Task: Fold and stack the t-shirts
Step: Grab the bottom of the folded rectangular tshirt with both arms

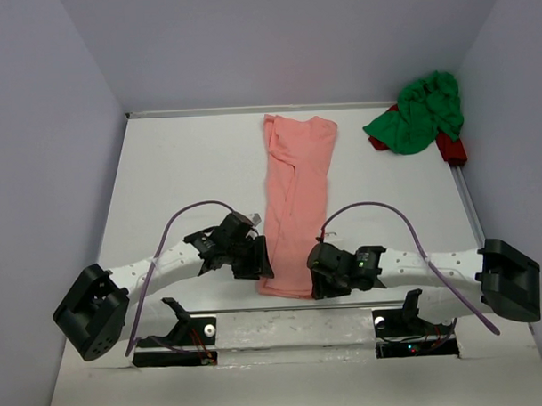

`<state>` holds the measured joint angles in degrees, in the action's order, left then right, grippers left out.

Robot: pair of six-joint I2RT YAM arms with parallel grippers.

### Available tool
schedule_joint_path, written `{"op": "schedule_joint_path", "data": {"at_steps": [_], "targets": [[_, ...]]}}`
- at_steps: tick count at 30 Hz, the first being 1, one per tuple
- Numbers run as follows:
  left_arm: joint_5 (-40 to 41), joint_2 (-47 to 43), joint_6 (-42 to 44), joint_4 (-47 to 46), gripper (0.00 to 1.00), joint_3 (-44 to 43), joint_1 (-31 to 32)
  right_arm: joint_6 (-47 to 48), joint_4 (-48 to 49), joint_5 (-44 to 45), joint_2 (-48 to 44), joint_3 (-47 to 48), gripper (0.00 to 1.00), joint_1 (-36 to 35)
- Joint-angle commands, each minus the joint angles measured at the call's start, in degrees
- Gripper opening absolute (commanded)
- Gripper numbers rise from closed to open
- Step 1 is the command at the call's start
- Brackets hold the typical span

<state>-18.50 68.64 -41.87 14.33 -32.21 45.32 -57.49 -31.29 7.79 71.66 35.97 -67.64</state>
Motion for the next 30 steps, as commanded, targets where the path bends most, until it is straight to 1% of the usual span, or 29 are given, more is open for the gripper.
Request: {"op": "schedule_joint_path", "data": {"at_steps": [1,2,4,6,9,12,14,18,22,30], "targets": [[1.8,0.3,0.1,3.0,0.57,-0.7,0.4,-1.2,0.0,4.5,-1.2,2.8,0.52,-0.7],[4.6,0.4,0.3,4.6,0.57,-1.8,0.4,-1.2,-0.5,4.7,-1.2,3.2,0.52,-0.7],[7.7,1.1,0.3,9.1,0.57,-3.3,0.5,-0.9,-1.3,4.5,-1.1,4.0,0.52,-0.7],[10.7,1.0,-0.7,11.1,0.56,-4.4,0.7,-1.0,-1.9,4.7,-1.3,4.5,0.52,-0.7],[11.5,0.0,-2.0,12.5,0.56,-4.7,0.9,-1.2,-3.3,4.7,-2.6,5.2,0.52,-0.7],[11.5,-0.6,-3.0,11.9,0.56,-4.2,1.1,-1.5,-3.8,4.8,-4.9,5.2,0.52,-0.7],[10.1,-0.3,-3.0,10.0,0.56,-3.1,1.1,-1.4,-4.2,4.7,-5.9,5.3,0.52,-0.7],[7.7,1.0,-3.3,7.1,0.56,-0.8,1.2,-1.9,-4.5,4.8,-5.9,4.7,0.52,-0.7],[6.9,1.3,-3.5,5.6,0.55,0.1,1.3,-2.1,-3.5,4.7,-3.6,4.1,0.52,-0.7],[5.1,0.7,-4.2,3.7,0.53,1.9,1.4,-1.6,2.1,3.0,2.2,3.1,0.52,-0.7]]}}
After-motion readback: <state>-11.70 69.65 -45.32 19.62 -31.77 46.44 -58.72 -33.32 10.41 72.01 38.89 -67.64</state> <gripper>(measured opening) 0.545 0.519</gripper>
